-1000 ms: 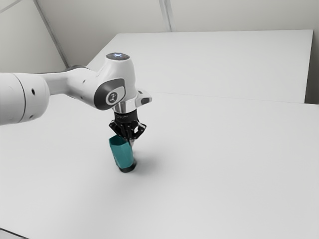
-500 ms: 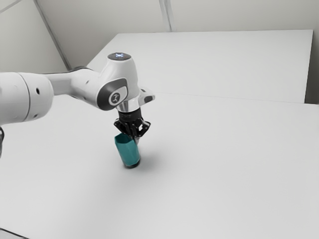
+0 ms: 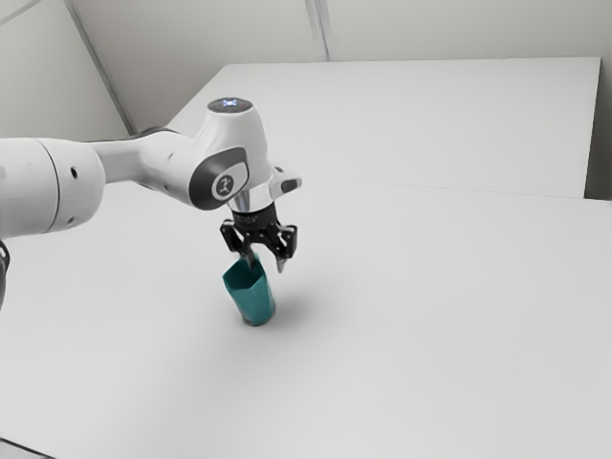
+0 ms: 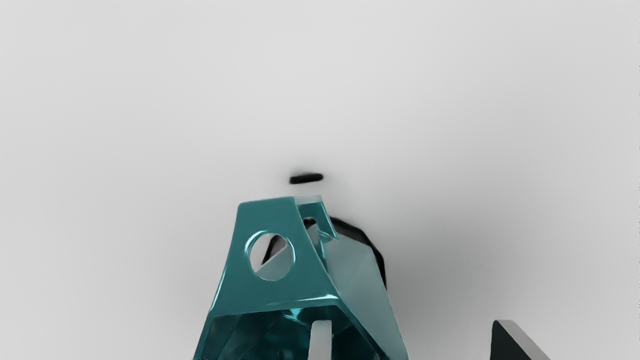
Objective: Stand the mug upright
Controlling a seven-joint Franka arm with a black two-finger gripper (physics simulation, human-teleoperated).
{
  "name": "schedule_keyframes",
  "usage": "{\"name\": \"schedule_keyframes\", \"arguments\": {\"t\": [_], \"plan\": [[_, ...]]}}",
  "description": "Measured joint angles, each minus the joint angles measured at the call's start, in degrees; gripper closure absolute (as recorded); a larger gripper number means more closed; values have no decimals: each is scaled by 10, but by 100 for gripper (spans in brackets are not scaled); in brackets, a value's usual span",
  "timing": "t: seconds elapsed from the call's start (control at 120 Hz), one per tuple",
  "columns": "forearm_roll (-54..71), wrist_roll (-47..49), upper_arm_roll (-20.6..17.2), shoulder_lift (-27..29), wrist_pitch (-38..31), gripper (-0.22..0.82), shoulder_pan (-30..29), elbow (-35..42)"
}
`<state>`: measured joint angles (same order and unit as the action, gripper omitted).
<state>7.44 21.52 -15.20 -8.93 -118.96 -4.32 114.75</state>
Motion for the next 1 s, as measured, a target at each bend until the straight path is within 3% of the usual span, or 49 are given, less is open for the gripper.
{"name": "schedule_keyframes", "arguments": {"t": [0.342,0.483,0.8,1.0], "plan": [[-3,-3,-6,7,20,16,0,-20],[-23,-18,-9,57,68,9,1,-36],[-48,-145,29,73,165,2,18,-220],[-49,-221,40,74,210,1,-27,-250]]}}
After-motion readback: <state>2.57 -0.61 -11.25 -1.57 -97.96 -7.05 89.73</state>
